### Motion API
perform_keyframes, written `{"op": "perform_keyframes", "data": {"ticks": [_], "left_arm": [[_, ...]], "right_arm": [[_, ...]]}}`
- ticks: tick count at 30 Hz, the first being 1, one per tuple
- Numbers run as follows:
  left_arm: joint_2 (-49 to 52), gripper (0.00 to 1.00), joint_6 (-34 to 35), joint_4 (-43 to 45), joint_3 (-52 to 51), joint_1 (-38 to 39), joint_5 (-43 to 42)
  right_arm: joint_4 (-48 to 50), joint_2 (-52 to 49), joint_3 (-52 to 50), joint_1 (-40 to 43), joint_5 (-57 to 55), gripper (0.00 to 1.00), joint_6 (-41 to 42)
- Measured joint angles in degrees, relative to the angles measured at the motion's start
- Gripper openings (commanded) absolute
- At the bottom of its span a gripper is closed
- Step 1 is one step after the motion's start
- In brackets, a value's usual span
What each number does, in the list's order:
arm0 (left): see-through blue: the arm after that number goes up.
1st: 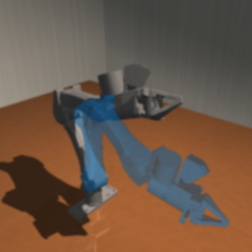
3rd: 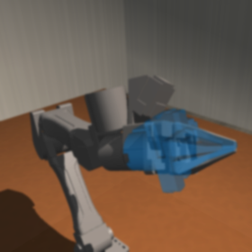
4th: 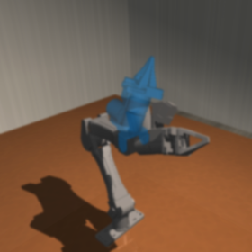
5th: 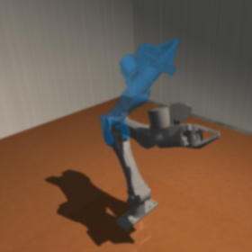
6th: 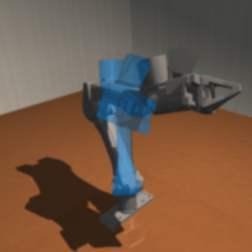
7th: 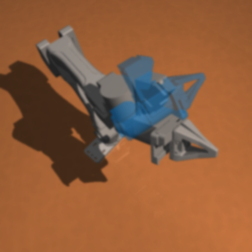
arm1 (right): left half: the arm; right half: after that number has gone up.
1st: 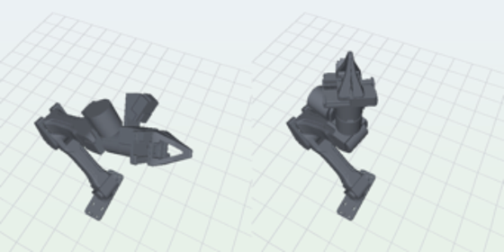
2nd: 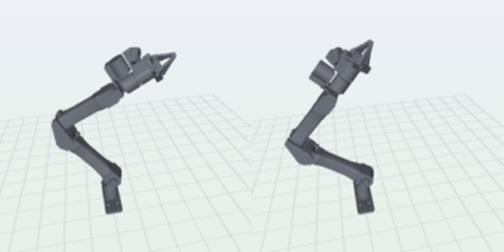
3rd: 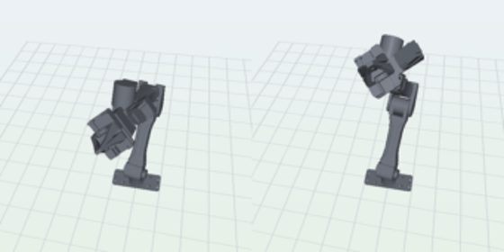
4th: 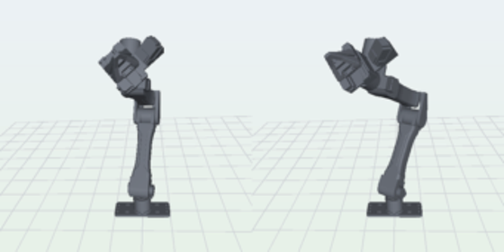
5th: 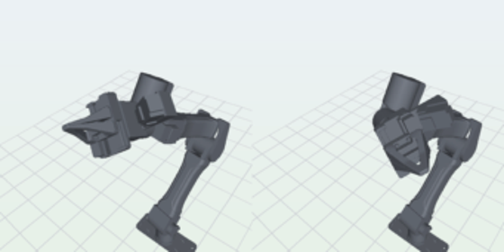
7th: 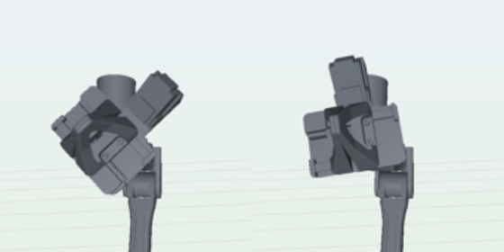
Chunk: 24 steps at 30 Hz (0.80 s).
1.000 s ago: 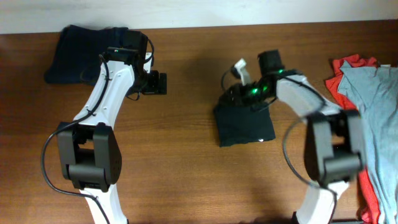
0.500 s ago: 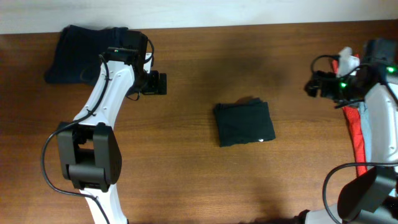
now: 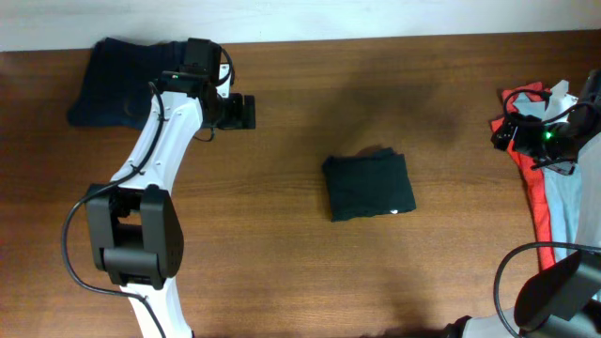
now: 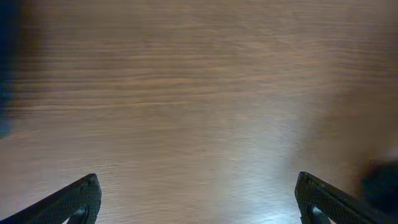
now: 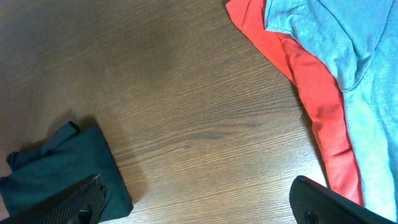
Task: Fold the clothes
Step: 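Grasp the folded black bundle with the left gripper and lift it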
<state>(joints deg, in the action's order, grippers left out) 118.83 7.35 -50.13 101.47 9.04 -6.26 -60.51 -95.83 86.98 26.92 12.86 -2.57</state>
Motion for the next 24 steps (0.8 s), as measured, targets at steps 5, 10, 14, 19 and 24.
{"op": "perform_keyframes", "data": {"ticks": [5, 10, 14, 19, 24], "left_arm": [[0.0, 0.99, 0.0, -0.04, 0.0, 2.84, -10.62], [0.0, 0.99, 0.26, 0.61, 0.0, 12.98, -10.78], [0.0, 0.99, 4.35, 2.03, 0.0, 22.93, -5.55], [1.49, 0.99, 8.41, 3.28, 0.02, 26.84, -0.26], [7.78, 0.99, 10.27, 5.42, 0.02, 28.35, 1.64]], "right_arm": [[0.0, 0.0, 0.0, 0.0, 0.0, 0.99, -0.07], [0.0, 0.0, 0.0, 0.0, 0.0, 0.99, 0.0], [0.0, 0.0, 0.0, 0.0, 0.0, 0.99, 0.02], [0.0, 0.0, 0.0, 0.0, 0.0, 0.99, 0.0], [0.0, 0.0, 0.0, 0.0, 0.0, 0.99, -0.02]]}}
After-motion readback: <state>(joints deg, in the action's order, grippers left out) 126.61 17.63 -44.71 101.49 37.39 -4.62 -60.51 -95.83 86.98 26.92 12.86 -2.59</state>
